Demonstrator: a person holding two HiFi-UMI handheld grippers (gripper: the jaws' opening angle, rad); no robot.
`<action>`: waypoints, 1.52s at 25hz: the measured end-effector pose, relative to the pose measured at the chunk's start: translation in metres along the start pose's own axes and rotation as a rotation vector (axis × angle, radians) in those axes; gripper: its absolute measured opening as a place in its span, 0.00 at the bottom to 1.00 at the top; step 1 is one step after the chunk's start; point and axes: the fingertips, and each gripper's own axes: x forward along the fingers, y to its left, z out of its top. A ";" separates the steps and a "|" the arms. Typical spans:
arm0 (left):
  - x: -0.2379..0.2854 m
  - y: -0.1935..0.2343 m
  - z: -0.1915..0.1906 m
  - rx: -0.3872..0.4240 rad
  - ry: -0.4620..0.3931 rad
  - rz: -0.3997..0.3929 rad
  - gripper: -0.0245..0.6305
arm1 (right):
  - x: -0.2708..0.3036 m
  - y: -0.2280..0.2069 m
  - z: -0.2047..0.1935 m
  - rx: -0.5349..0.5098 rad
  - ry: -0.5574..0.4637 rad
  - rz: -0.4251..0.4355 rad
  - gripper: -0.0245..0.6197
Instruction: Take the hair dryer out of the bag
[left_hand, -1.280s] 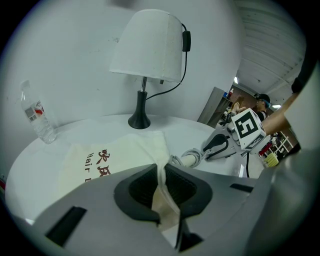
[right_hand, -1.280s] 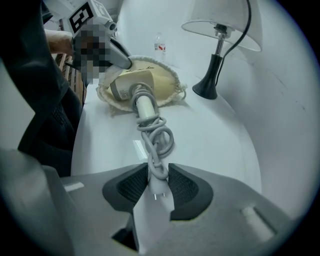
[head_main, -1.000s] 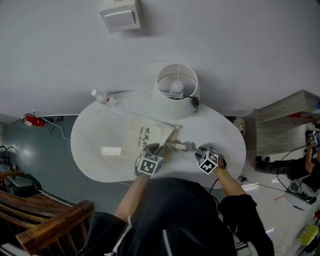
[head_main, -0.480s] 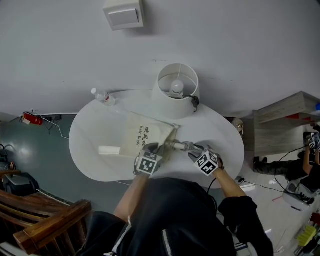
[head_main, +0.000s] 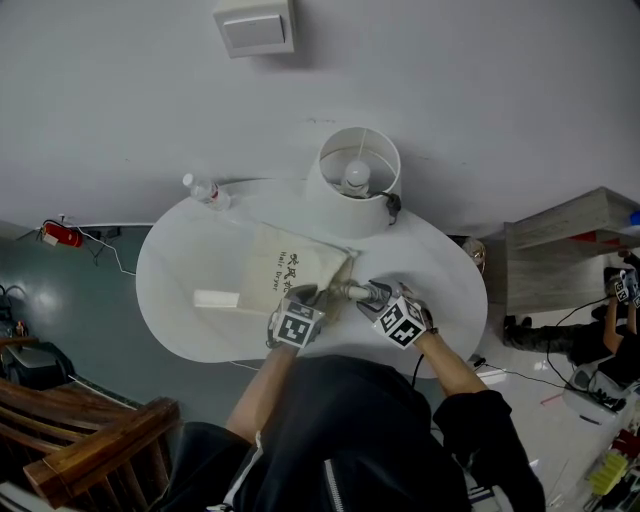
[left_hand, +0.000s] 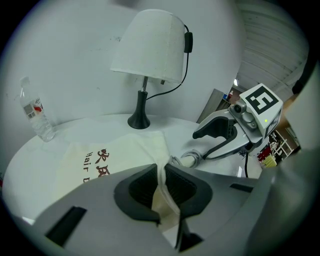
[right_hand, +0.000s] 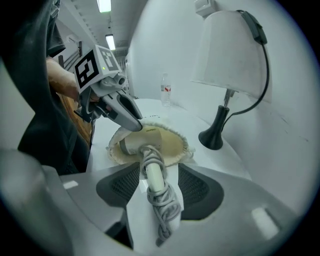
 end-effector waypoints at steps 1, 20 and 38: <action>0.000 0.000 0.000 -0.001 0.000 0.000 0.11 | 0.002 0.000 0.003 -0.009 0.001 0.006 0.40; 0.002 0.002 -0.001 -0.033 -0.012 -0.018 0.11 | 0.085 0.021 0.007 -0.222 0.218 0.175 0.43; -0.001 0.003 -0.001 -0.062 -0.033 -0.055 0.11 | 0.117 0.027 0.000 -0.232 0.355 0.211 0.42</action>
